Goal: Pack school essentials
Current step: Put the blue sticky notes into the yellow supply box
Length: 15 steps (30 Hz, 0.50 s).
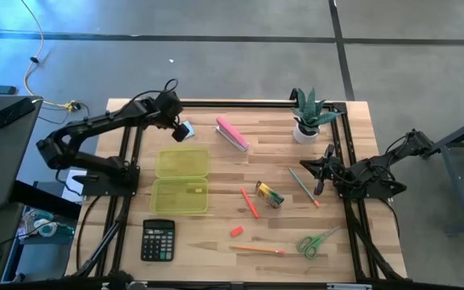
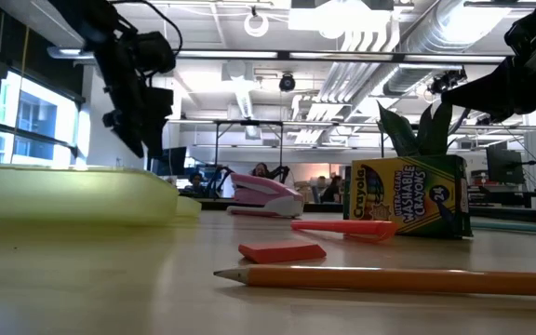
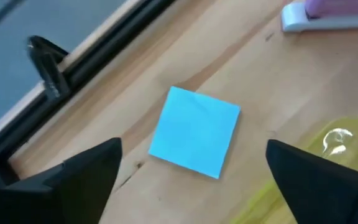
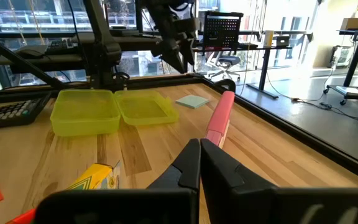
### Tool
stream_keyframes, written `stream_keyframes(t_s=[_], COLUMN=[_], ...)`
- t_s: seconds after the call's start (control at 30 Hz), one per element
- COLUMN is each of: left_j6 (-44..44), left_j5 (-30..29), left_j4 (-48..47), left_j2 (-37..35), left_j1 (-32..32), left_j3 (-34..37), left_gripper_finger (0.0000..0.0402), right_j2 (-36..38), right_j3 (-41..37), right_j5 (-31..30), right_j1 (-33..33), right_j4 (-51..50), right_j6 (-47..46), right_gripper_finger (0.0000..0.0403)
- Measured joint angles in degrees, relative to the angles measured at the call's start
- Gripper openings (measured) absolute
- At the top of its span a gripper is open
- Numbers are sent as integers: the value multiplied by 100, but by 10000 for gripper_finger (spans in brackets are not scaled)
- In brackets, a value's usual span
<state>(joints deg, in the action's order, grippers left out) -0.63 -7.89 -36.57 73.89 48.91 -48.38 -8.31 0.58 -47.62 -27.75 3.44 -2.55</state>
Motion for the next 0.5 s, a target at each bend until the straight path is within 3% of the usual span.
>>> stream_keyframes(t_s=[0.13, 0.5], left_j6=[55, 291], left_j5=[333, 329], left_j4=[-11, -18], left_j2=[318, 1106], left_j1=[181, 249], left_j3=[-97, -307], left_gripper_finger=[398, 400], right_j2=[0, 1], right_j3=[0, -1], right_j5=[0, 0], right_j1=[0, 1], right_j4=[0, 0], right_j6=[-2, -1], right_gripper_finger=[0, 0])
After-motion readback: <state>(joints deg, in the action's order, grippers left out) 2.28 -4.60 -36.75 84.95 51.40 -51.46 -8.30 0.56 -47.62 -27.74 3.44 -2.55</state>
